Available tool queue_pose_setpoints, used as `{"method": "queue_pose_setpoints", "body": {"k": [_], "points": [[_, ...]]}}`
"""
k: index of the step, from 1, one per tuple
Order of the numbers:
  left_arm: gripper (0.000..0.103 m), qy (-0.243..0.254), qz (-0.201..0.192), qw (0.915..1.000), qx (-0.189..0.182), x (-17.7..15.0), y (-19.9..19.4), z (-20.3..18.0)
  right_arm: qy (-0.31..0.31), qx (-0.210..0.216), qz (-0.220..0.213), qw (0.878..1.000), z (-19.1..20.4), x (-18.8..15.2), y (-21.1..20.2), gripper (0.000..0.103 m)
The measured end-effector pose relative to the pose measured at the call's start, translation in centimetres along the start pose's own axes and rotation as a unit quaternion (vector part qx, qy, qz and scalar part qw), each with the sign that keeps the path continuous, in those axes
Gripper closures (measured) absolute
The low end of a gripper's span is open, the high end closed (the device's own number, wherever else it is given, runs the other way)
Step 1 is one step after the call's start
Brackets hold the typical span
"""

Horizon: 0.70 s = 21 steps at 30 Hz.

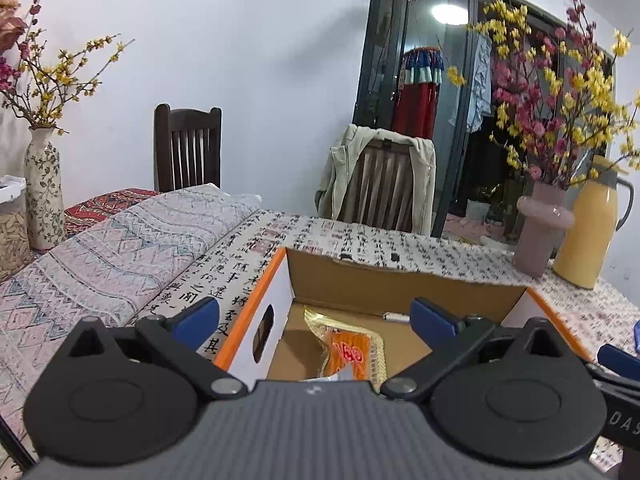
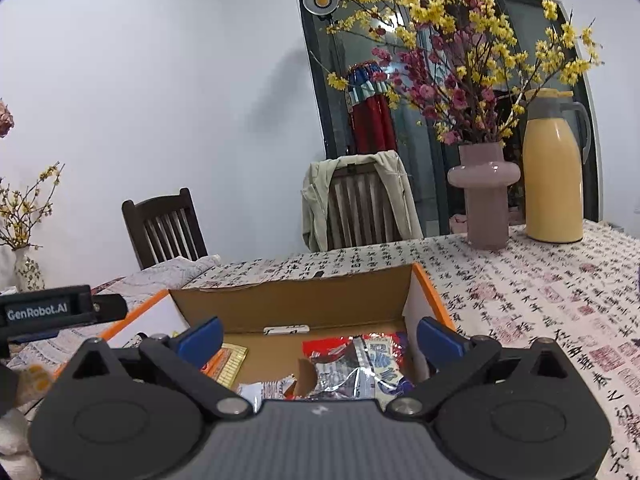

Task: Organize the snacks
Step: 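Move both open tools back from the box to the snack pile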

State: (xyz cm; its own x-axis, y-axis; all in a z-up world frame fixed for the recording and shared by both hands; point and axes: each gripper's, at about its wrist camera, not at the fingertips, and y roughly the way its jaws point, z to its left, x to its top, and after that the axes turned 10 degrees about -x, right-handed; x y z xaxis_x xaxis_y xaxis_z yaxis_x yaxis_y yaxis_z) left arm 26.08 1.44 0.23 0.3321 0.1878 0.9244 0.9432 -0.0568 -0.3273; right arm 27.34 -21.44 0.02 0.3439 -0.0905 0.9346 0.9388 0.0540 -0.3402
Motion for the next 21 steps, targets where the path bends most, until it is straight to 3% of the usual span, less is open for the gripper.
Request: {"method": "queue_pose_setpoints", "body": {"k": [10,21], "points": [[0.0,0.007,-0.019,0.9994,-0.028,0.7,-6.3,0.3,-0.021,0.004,-0.025,0.999,-1.3,0.9,-5.9,0.0],[0.0,0.023,0.038,0.999,0.005,-4.5,-7.9,3.9,-0.05,-0.026,0.029,0.998,-5.2,-4.4,-8.9,0.0]]}}
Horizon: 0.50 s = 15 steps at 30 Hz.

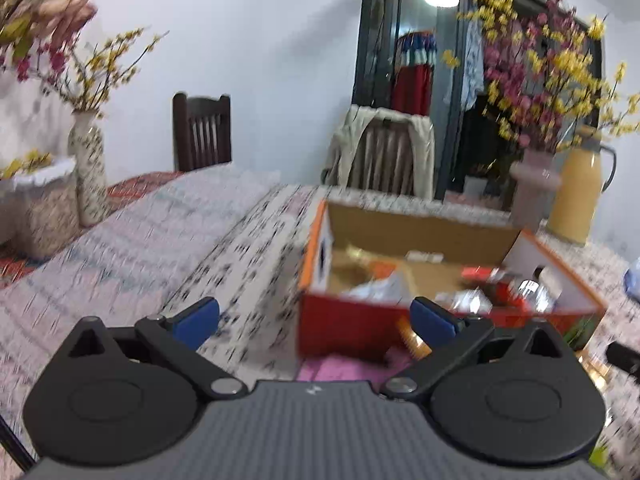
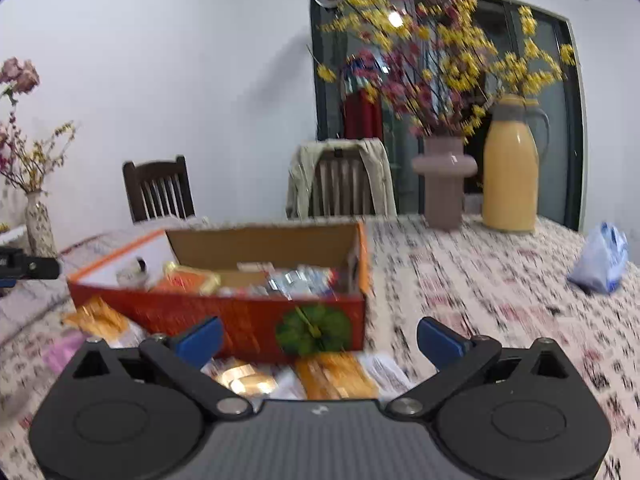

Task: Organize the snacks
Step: 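Move both open tools back from the box to the snack pile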

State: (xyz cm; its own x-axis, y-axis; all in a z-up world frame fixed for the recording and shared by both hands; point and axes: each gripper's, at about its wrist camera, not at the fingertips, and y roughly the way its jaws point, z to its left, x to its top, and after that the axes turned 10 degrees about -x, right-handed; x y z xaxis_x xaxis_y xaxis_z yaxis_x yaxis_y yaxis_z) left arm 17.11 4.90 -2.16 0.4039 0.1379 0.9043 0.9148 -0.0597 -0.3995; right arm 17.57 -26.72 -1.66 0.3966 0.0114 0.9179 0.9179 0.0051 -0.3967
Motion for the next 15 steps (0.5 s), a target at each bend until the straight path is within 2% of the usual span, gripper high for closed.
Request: {"method": "queue_pose_setpoints", "body": {"k": [4,6,8,15], "points": [[0.0,-0.003,0.003,1.0,0.008,-2.0,0.3,1.2,0.015,0.004,0.018,1.0,-1.0,-1.2,0.6,0.0],[0.0,-0.008,-0.005,0.9999,0.009,-2.7,0.3,1.4,0.026,0.007,0.011,1.0,-1.3,-1.4,0.5,0.0],[0.0,-0.015,-0.019,0.9997,0.002,-2.5,0.0,1.6,0.036,0.011,0.015,0.999,-1.6,-1.4,0.7,0.0],[0.0,-0.024,-0.013,0.9996,-0.003,-2.5,0.2,1.8,0.039,0.012,0.023,0.999,-1.7,-1.4,1.0,0.0]]}}
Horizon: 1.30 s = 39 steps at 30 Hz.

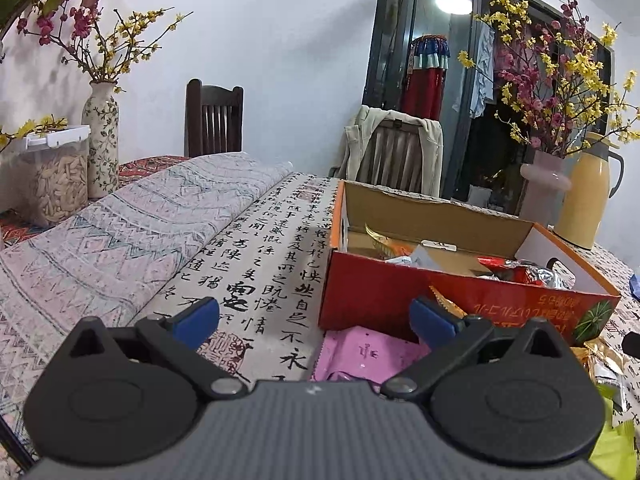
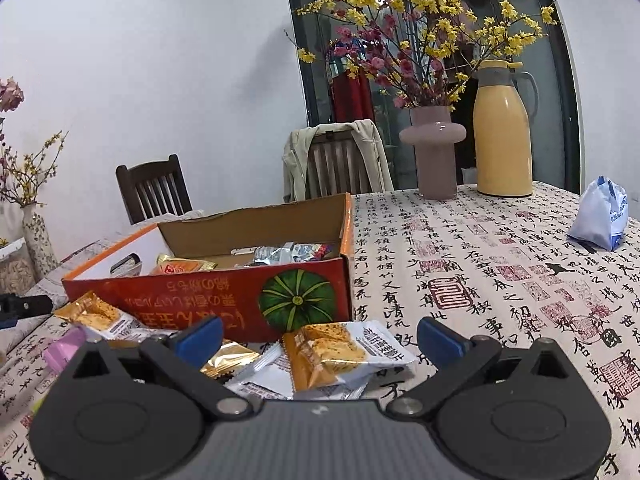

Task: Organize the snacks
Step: 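Move both open tools back from the box to the snack pile, then grasp the orange cracker packet with the right tool and lift it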

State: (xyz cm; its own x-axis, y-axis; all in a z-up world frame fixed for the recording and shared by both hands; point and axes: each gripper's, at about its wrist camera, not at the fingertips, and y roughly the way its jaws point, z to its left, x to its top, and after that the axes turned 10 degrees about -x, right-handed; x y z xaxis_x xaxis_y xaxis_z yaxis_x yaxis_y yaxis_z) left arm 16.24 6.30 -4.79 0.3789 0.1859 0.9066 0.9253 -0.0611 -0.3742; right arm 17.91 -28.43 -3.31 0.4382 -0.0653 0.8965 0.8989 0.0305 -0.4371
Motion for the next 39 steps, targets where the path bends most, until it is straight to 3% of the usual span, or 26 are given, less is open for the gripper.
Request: {"method": "queue_pose_setpoints", "body": {"k": [6,9,11,18,36,38,39], "points": [[0.0,-0.007,0.007,0.9999,-0.008,0.0,0.2,0.3,-0.043,-0.007,0.049,0.998,0.3,1.2,1.8,0.0],[0.0,-0.01,0.005,0.9999,-0.01,-0.1,0.2,0.4,-0.066,-0.004,0.08,0.995,0.2,1.9,3.4,0.005],[0.0,-0.012,0.005,0.9999,-0.011,-0.1,0.2,0.4,-0.066,-0.001,0.107,0.992,0.0,2.3,4.6,0.011],[0.0,-0.014,0.005,0.9998,-0.014,0.0,0.2,0.5,-0.029,0.02,0.164,0.986,-1.1,2.8,7.6,0.016],[0.0,-0.015,0.003,0.9998,-0.013,-0.1,0.1,0.5,0.002,0.036,0.12,0.992,-2.5,2.0,5.5,0.062],[0.0,-0.016,0.003,0.9998,-0.013,-0.1,0.1,0.5,0.008,0.032,0.116,0.993,-2.8,1.9,5.2,0.081],[0.0,-0.017,0.003,0.9998,-0.013,-0.1,0.1,0.5,0.012,0.031,0.111,0.993,-2.9,1.8,5.0,0.081]]}}
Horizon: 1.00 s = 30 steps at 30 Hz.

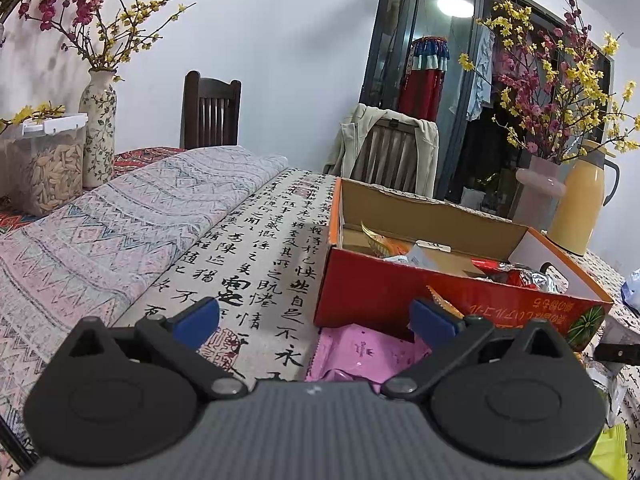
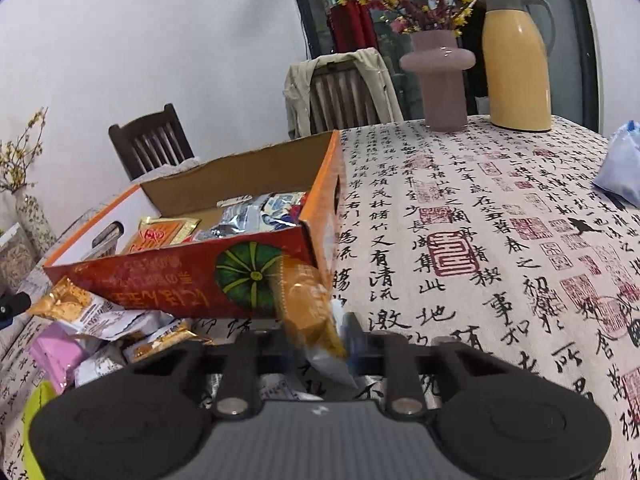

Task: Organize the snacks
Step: 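Grasp the orange cracker packet with the right tool and lift it, then grasp the gold-orange packet with the left tool while the right tool holds its packet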

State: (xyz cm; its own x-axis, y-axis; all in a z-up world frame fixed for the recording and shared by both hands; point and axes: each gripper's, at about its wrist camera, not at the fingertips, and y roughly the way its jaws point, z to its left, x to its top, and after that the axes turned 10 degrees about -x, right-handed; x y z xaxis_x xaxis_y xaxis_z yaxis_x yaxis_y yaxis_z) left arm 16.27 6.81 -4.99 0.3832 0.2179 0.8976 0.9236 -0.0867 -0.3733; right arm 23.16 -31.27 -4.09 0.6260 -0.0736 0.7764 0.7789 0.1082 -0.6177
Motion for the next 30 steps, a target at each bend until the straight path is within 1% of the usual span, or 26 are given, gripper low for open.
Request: {"method": "queue_pose_setpoints", "body": {"k": [2,3,7,9,12,14,17,24,26,30], "points": [[0.0,0.0,0.0,1.0,0.0,0.0,0.0,0.0,0.004,-0.006,-0.027,1.0,0.0,-0.3,-1.1,0.082],[0.0,0.0,0.0,1.0,0.0,0.0,0.0,0.0,0.003,-0.01,-0.042,0.999,0.1,-0.4,-1.6,0.085],[0.0,0.0,0.0,1.0,0.0,0.0,0.0,0.0,0.0,-0.026,-0.107,0.994,1.1,-1.5,-4.2,0.084],[0.0,0.0,0.0,1.0,0.0,0.0,0.0,0.0,-0.003,-0.023,-0.127,0.992,1.9,-2.1,-5.0,0.084],[0.0,0.0,0.0,1.0,0.0,0.0,0.0,0.0,-0.01,-0.015,-0.147,0.989,2.9,-2.6,-5.5,0.084],[0.0,0.0,0.0,1.0,0.0,0.0,0.0,0.0,-0.011,-0.009,-0.148,0.989,3.3,-2.8,-5.1,0.084],[0.0,0.0,0.0,1.0,0.0,0.0,0.0,0.0,-0.007,-0.013,-0.136,0.991,3.4,-3.1,-4.3,0.084],[0.0,0.004,0.003,1.0,0.005,0.0,0.0,0.0,-0.01,-0.011,-0.136,0.991,3.5,-3.2,-4.1,0.084],[0.0,0.013,0.01,0.9998,0.01,0.1,0.1,-0.3,-0.008,-0.01,-0.134,0.991,3.5,-3.3,-4.1,0.084],[0.0,0.05,0.027,0.9984,0.004,0.0,-0.4,-1.6,-0.006,-0.008,-0.134,0.991,3.5,-3.2,-4.0,0.084]]}}
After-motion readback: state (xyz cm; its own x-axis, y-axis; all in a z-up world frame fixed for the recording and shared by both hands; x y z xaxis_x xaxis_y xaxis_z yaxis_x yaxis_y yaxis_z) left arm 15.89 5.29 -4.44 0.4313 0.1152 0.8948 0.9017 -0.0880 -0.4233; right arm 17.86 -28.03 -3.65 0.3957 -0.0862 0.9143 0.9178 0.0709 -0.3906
